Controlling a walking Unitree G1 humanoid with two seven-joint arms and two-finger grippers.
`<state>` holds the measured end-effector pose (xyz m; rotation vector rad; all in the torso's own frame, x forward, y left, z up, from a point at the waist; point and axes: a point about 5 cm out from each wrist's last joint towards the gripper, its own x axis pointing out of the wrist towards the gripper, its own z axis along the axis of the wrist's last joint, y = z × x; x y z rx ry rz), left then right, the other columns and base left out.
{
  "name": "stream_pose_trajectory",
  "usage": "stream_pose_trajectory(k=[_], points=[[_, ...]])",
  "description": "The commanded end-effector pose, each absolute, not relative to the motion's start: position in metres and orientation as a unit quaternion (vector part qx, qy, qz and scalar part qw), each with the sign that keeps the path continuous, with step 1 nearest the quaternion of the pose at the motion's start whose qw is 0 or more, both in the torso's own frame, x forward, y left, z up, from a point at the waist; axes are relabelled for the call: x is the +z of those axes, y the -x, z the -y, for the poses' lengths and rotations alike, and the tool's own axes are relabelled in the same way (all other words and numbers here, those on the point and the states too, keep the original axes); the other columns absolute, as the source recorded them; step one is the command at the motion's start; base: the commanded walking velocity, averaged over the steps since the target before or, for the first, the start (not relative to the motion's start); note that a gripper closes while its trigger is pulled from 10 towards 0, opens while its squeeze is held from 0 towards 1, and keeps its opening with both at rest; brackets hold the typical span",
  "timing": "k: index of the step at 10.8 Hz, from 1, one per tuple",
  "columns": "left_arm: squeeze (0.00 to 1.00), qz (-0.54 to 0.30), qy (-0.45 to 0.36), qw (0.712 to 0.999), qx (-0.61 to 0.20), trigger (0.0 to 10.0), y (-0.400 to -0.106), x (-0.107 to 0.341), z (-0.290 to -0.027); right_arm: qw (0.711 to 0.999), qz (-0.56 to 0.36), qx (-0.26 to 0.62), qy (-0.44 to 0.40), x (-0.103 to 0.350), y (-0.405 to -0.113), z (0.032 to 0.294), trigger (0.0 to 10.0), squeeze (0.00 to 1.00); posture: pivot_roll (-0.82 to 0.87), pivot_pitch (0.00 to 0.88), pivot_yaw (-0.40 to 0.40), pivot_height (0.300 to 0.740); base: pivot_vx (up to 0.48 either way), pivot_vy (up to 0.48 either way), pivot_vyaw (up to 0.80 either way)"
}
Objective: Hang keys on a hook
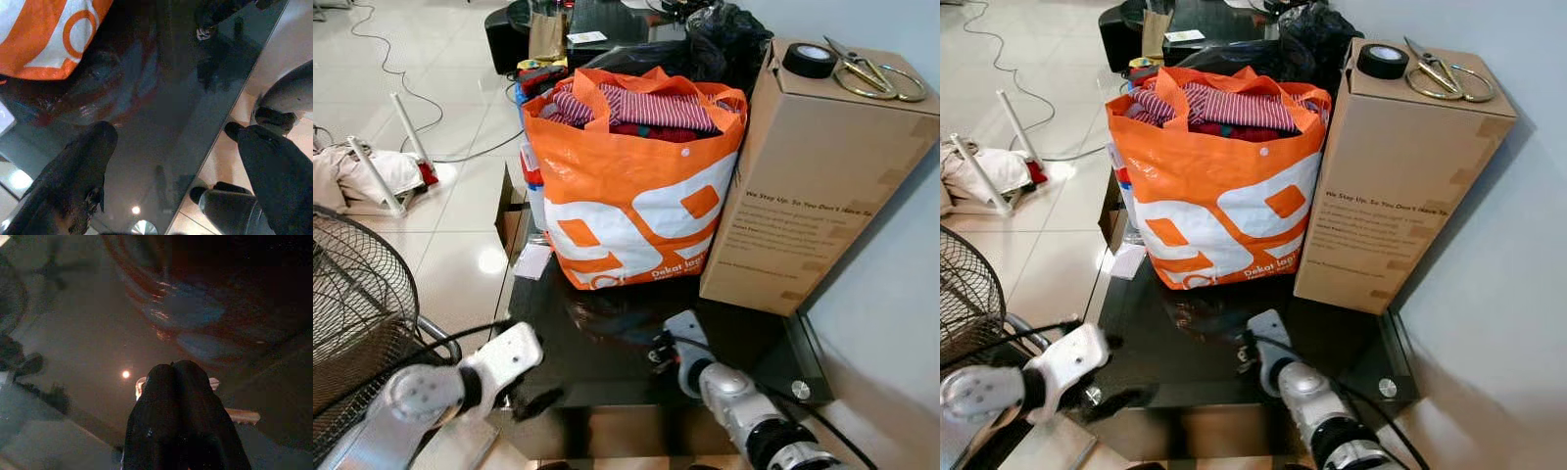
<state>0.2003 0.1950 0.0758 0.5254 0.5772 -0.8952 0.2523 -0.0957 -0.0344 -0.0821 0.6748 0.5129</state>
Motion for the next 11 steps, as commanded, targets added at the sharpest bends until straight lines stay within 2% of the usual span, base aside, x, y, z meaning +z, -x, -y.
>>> stream_pose_trajectory(k=[1, 6, 7, 8, 11], points=[[0.0, -0.269, -0.253, 0.828, -0.422, 10.0, -0.202, 0.075, -0.194, 0.917, -0.312, 0.245, 0.039, -0.029, -0.259, 0.098, 0.0, 0.0, 0.0, 0.0, 0.002, 0.74, 0.0, 0.0, 0.0], [0.0, -0.257, -0.253, 0.829, -0.427, 10.0, -0.209, 0.073, -0.187, 0.931, -0.277, 0.238, 0.019, -0.02, -0.261, 0.119, 0.0, 0.0, -0.02, 0.0, 0.005, 0.74, 0.0, 0.0, 0.0], [0.0, -0.257, -0.253, 0.828, -0.43, 10.0, -0.208, 0.073, -0.186, 0.922, -0.297, 0.245, 0.036, -0.025, -0.256, 0.12, 8.6, 0.0, -0.02, 0.0, 0.006, 0.74, 0.0, 0.0, 0.0], [0.0, -0.257, -0.252, 0.826, -0.434, 10.0, -0.207, 0.072, -0.185, 0.916, -0.31, 0.254, 0.026, -0.028, -0.251, 0.116, 10.0, 1.0, -0.02, 0.0, 0.006, 0.74, 0.0, 0.0, 0.0], [0.0, -0.262, -0.252, 0.823, -0.436, 10.0, -0.202, 0.072, -0.187, 0.919, -0.315, 0.235, 0.016, -0.031, -0.25, 0.105, 10.0, 1.0, -0.01, 0.0, 0.001, 0.74, 0.0, 0.0, 0.0]])
